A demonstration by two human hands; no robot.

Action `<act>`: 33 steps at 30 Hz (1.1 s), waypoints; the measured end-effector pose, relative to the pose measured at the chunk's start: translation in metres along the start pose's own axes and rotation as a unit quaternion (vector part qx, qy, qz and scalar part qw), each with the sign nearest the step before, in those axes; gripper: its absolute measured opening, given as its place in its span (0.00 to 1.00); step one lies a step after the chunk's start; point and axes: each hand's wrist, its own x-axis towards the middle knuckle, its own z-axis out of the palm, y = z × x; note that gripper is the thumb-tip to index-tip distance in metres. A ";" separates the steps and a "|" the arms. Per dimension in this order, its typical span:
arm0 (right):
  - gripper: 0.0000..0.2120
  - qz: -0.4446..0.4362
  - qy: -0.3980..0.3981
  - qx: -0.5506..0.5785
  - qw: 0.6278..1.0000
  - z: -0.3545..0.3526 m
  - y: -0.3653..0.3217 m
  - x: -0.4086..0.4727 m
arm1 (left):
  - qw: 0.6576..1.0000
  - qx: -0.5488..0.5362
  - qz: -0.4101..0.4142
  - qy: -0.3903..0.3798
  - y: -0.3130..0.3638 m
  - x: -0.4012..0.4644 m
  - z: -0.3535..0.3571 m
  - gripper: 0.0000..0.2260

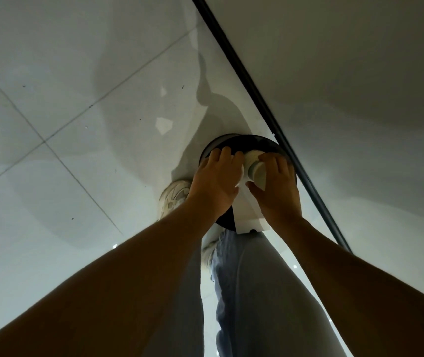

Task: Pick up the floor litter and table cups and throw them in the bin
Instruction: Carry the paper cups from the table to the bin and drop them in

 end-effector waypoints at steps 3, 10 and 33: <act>0.30 -0.008 0.013 0.004 1.000 0.011 -0.001 0.007 | 1.000 0.010 0.025 0.011 -0.002 0.005 0.005 0.31; 0.38 -0.036 0.038 -0.107 0.993 0.037 0.003 0.005 | 0.996 0.057 0.055 0.039 0.001 0.006 0.021 0.32; 0.25 -0.111 -0.131 -0.137 0.976 -0.260 -0.133 -0.141 | 0.993 -0.015 -0.103 0.050 0.074 -0.223 -0.221 0.20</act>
